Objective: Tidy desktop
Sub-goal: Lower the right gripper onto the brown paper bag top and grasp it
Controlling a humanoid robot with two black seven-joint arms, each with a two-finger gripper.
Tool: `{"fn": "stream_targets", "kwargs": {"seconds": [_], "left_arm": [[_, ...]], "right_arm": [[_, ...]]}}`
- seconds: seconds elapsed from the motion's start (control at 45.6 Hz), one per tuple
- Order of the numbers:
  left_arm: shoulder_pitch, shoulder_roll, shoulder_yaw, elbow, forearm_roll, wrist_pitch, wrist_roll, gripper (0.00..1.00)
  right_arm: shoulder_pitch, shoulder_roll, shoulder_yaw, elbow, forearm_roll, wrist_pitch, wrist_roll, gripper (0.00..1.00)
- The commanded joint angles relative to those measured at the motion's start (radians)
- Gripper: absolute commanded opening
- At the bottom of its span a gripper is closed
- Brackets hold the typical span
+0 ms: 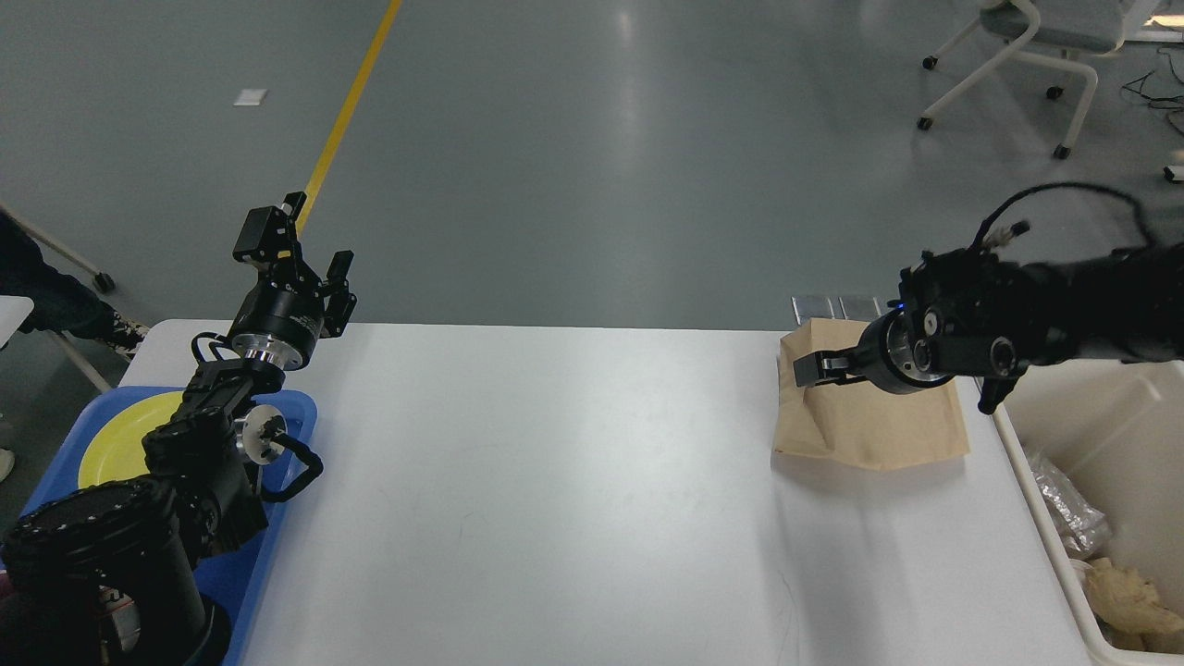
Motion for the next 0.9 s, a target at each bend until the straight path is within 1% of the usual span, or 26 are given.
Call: {"fn": "stream_targets", "kwargs": {"seconds": [0.0,0.066,0.131,0.219,0.285,0.548,0.877], "left_arm": [[0.000,0.000,0.000,0.000,0.000,0.000,0.000,0.96],[0.000,0.000,0.000,0.000,0.000,0.000,0.000,0.96],[0.000,0.000,0.000,0.000,0.000,0.000,0.000,0.96],[0.000,0.000,0.000,0.000,0.000,0.000,0.000,0.96],[0.000,0.000,0.000,0.000,0.000,0.000,0.000,0.96],[0.000,0.000,0.000,0.000,0.000,0.000,0.000,0.96],[0.000,0.000,0.000,0.000,0.000,0.000,0.000,0.96]], "right_arm": [[-0.084,0.046,-0.005,-0.084,0.005,-0.030,-0.001,1.00],[-0.100,0.048,-0.008,-0.106,0.005,-0.038,-0.001,1.00],[-0.120,0.048,-0.011,-0.158,0.003,-0.040,-0.004,1.00],[-0.165,0.054,-0.032,-0.247,0.002,-0.040,-0.030,1.00],[-0.189,0.063,-0.051,-0.277,0.002,-0.040,-0.056,1.00],[-0.206,0.063,-0.041,-0.279,0.005,-0.036,-0.061,1.00],[-0.176,0.066,-0.028,-0.244,0.005,-0.018,-0.061,1.00]]}}
